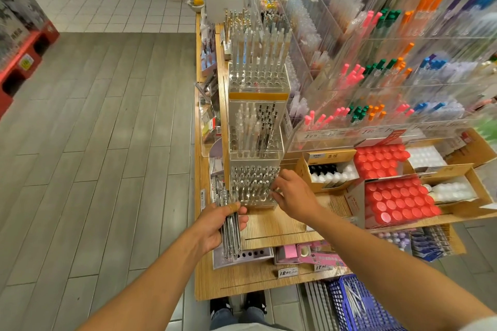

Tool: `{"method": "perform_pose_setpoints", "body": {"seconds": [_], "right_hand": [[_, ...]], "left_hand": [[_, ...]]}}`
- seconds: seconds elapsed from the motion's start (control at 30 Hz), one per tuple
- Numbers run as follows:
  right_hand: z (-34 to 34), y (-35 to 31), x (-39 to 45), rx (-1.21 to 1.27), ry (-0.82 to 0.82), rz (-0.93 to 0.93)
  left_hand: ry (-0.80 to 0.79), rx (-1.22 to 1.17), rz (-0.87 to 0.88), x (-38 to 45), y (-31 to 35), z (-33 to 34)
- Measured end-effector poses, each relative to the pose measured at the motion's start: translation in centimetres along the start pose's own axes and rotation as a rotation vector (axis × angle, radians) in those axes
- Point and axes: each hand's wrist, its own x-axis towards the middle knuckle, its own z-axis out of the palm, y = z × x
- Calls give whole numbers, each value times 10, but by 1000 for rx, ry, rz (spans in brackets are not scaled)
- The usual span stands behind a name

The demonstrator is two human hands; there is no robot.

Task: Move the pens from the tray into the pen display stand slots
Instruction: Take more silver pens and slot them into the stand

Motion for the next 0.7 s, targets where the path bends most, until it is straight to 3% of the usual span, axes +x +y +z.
{"method": "perform_pose_setpoints", "body": {"seconds": [0.57,0.7], "right_hand": [[0,-6,5,-178,-8,62],[-3,-14,7,-128,11,168]], "left_hand": [[-26,43,34,4,2,3],[-35,45,47,3,2,4]]}}
